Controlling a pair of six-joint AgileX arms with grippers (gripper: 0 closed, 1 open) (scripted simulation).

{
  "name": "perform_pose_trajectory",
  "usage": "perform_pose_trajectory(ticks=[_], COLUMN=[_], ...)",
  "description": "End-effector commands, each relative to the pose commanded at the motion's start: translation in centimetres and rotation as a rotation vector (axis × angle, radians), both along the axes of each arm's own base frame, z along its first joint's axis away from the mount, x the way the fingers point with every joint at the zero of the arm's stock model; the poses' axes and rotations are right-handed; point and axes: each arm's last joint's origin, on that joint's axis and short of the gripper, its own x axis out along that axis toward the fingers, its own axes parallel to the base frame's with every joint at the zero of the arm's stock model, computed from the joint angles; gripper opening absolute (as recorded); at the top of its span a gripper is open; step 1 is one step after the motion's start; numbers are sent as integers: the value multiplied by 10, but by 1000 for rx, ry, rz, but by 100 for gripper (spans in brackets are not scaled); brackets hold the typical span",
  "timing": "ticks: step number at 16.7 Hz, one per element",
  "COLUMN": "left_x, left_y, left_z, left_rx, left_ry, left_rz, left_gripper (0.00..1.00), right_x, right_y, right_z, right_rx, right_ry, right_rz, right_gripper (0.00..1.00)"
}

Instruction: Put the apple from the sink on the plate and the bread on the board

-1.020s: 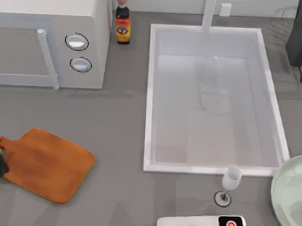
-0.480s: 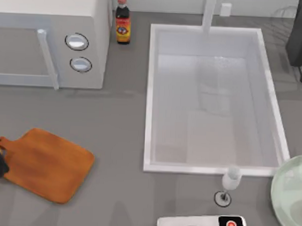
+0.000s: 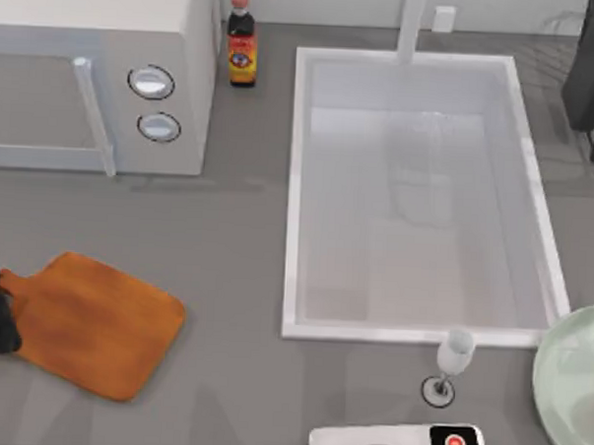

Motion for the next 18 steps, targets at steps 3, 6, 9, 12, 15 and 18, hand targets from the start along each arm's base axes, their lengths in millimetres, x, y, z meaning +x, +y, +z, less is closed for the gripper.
perform_pose_trajectory(ticks=[3, 6, 9, 12, 15, 18], left_x=[7, 19, 39, 64, 92, 120], left_y=[1, 3, 6, 11, 17, 24], left_z=[14, 34, 50, 60, 62, 57], left_rx=[21, 45, 69, 91, 105, 109], left_ry=[130, 274, 441, 630, 823, 1005], left_rz=[2, 3, 0, -8, -25, -48], left_gripper=[100, 100, 100, 100, 100, 100], right_x=[0, 0, 0, 0, 0, 0], right_y=[0, 0, 0, 0, 0, 0], right_z=[0, 0, 0, 0, 0, 0], right_rx=[0, 0, 0, 0, 0, 0], right_ry=[0, 0, 0, 0, 0, 0], right_rz=[0, 0, 0, 0, 0, 0], right_gripper=[100, 100, 100, 100, 100, 100])
